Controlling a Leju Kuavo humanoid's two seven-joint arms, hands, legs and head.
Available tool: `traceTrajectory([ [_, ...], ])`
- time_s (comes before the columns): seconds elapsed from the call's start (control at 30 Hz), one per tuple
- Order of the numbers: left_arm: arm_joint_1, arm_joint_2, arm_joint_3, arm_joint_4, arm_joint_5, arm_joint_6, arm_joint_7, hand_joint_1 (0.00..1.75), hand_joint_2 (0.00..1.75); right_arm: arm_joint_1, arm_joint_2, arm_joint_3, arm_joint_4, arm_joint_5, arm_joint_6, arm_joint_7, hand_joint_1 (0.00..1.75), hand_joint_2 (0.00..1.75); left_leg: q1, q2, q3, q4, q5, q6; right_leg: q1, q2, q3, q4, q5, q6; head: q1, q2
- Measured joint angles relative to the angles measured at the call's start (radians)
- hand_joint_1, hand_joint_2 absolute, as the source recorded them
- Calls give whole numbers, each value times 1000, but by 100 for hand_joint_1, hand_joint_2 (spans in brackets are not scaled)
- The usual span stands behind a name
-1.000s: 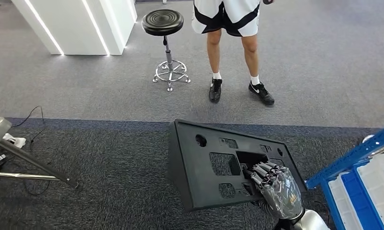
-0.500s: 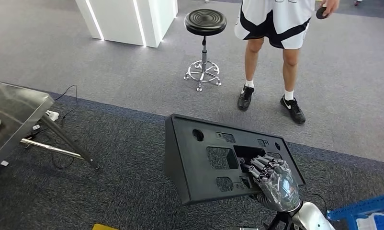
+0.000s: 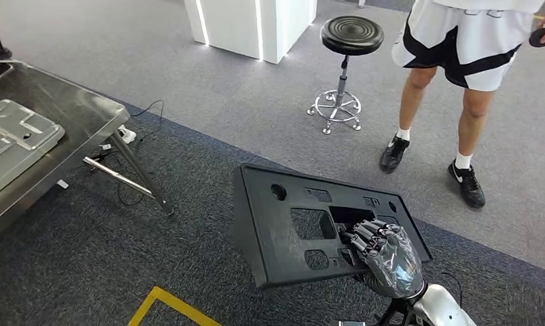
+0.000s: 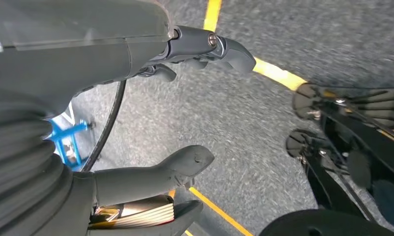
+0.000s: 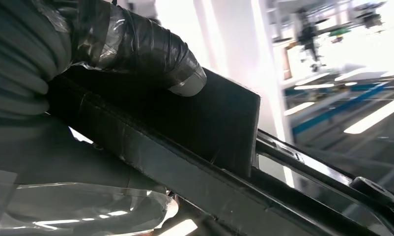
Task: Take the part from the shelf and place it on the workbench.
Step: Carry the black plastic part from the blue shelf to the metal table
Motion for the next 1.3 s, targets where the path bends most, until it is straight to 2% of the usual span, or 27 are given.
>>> traceTrajectory([
  [0.07, 1, 0, 0, 0, 0, 1, 2, 0, 175, -3, 0, 0, 0, 0, -1, 0, 175, 175, -10, 40, 71, -135, 51, 14, 3, -25, 8, -1, -6, 4, 0, 0],
  [0.13, 1, 0, 0, 0, 0, 1, 2, 0, 175, -4, 0, 0, 1, 0, -3, 1, 175, 175, -23, 65, 103, -200, 63, 29, 4, -45, 14, -5, -10, 13, 0, 0],
  [0.2, 5, 0, 0, 0, 0, 0, 1, 0, 175, -5, 0, 0, 1, -1, -3, 1, 175, 175, -27, 47, 107, -212, 65, 41, 3, -61, 23, -12, -12, 24, 0, 0],
  [0.23, 8, 1, 0, 1, 0, 0, 1, 0, 175, -6, 0, 0, 1, -1, -3, 1, 175, 175, -25, 36, 113, -222, 69, 45, 1, -52, 28, -10, -15, 29, 0, 0],
  [0.3, 9, 1, 0, 1, 1, -2, 0, 0, 175, -9, 0, 0, 3, -2, -3, 2, 175, 175, -18, 15, 131, -243, 78, 56, -2, 4, 14, 33, -45, 35, 1, 0],
  [0.33, 8, 1, 0, 1, 1, -3, 0, 0, 175, -9, -1, 0, 4, -3, -2, 3, 175, 175, -17, 4, 133, -247, 81, 59, -4, 38, -11, 83, -71, 36, 2, 0],
  [0.37, 5, 1, 1, 1, 1, -4, 0, 0, 175, -8, -1, 0, 7, -4, -1, 4, 175, 175, -16, -8, 133, -247, 81, 62, -5, 58, -46, 146, -100, 37, 2, 0],
  [0.4, 3, 1, 1, 1, 2, -4, -1, 0, 175, -8, -2, 0, 10, -4, 1, 6, 175, 175, -16, -22, 133, -246, 80, 62, -5, 66, -80, 204, -120, 38, 2, 0],
  [0.43, 2, 1, 1, 1, 3, -4, 0, 0, 175, -7, -3, 0, 13, -4, 2, 6, 175, 175, -16, -37, 133, -243, 79, 62, -5, 69, -104, 238, -121, 39, 2, 0],
  [0.47, 3, 1, 1, 1, 3, -5, 0, 0, 175, -7, -3, 0, 15, -4, 3, 8, 175, 175, -15, -52, 134, -240, 77, 61, -6, 70, -112, 238, -103, 41, 2, 0],
  [0.5, 4, 0, 1, 1, 3, -5, 0, 0, 175, -8, -3, 0, 17, -4, 4, 8, 175, 175, -14, -67, 134, -235, 74, 58, -8, 73, -101, 201, -67, 42, 2, 0],
  [0.57, 5, 0, 1, 1, 3, -6, 0, 0, 175, -10, -4, 0, 18, -4, 4, 9, 175, 175, -12, -96, 132, -220, 65, 49, -16, 112, -53, 79, 2, 45, 2, 0],
  [0.63, 5, 2, 2, 1, 3, -6, -1, 0, 175, -11, -6, 0, 19, -4, 4, 10, 175, 175, -10, -121, 121, -206, 58, 38, -20, 153, -27, 12, 22, 46, 2, 0],
  [0.67, 5, 2, 2, 1, 3, -6, -1, 0, 175, -11, -7, 0, 20, -4, 4, 10, 175, 175, -8, -134, 114, -204, 58, 32, -18, 159, -25, 9, 17, 43, 1, 0],
  [0.7, 7, 3, 2, 1, 3, -6, -1, 0, 175, -12, -7, 0, 20, -4, 5, 11, 175, 175, -6, -147, 110, -204, 59, 27, -17, 147, -24, 6, 18, 38, 1, 0],
  [0.73, 9, 2, 2, 1, 3, -7, -1, 0, 175, -15, -8, 0, 20, -4, 8, 13, 175, 175, -4, -143, 108, -202, 58, 22, -17, 134, -21, 2, 19, 32, 1, 0],
  [0.8, 11, 2, 2, 2, 3, -7, 0, 0, 175, -22, -8, 0, 20, -4, 22, 22, 175, 175, -6, -89, 90, -161, 34, 13, -18, 105, -11, -8, 21, 19, -1, 0],
  [0.87, 7, 2, 3, 2, 3, -6, 0, 0, 175, -31, -11, 0, 23, 4, 49, 41, 175, 175, -5, -24, 34, -50, -20, 5, -13, 74, -5, -13, 19, 11, -3, 0],
  [0.93, 4, 2, 4, 2, 3, -6, 0, 0, 175, -48, -16, 0, 32, 26, 83, 67, 175, 175, -1, -9, -25, 51, -51, 2, -9, 41, -3, -13, 14, 8, -3, 0],
  [0.97, 4, 1, 5, 2, 3, -6, 1, 0, 175, -62, -19, 0, 40, 40, 103, 80, 175, 175, 0, -7, -32, 58, -41, 2, -7, 25, -1, -13, 12, 8, -3, 0],
  [1.03, 7, 2, 6, 2, 3, -6, 2, 0, 175, -99, -24, 0, 58, 59, 148, 103, 175, 175, 0, 8, 9, -34, 24, 7, -5, -1, 6, -13, 6, 11, -3, 0],
  [1.07, 7, 2, 6, 2, 3, -6, 2, 0, 175, -120, -26, 0, 67, 63, 169, 112, 175, 175, -4, 34, 42, -101, 53, 10, -4, -12, 10, -13, 3, 14, -3, 0],
  [1.13, 5, 2, 6, 2, 3, -6, 3, 0, 175, -165, -29, 1, 86, 67, 211, 124, 175, 175, -17, 72, 82, -188, 78, 22, 1, -32, 16, -12, -4, 22, -3, 0],
  [1.17, 4, 2, 6, 2, 2, -6, 3, 0, 175, -190, -30, 3, 96, 70, 231, 130, 175, 175, -23, 77, 85, -200, 75, 27, 2, -43, 18, -13, -7, 27, -2, 0],
  [1.23, 3, 2, 6, 2, 0, -4, 4, 0, 175, -240, -29, 13, 113, 80, 262, 139, 175, 175, -24, 52, 87, -208, 77, 38, 1, -61, 24, -14, -12, 39, -2, 0],
  [1.27, 4, 2, 6, 2, -1, -4, 5, 0, 175, -262, -27, 20, 120, 84, 273, 144, 175, 175, -22, 38, 91, -214, 80, 43, -1, -48, 27, -9, -18, 44, -2, 0],
  [1.3, 4, 2, 6, 2, -2, -3, 6, 0, 175, -283, -24, 26, 126, 87, 282, 148, 175, 175, -19, 26, 96, -220, 82, 49, -3, -22, 20, 13, -33, 48, -2, 0],
])
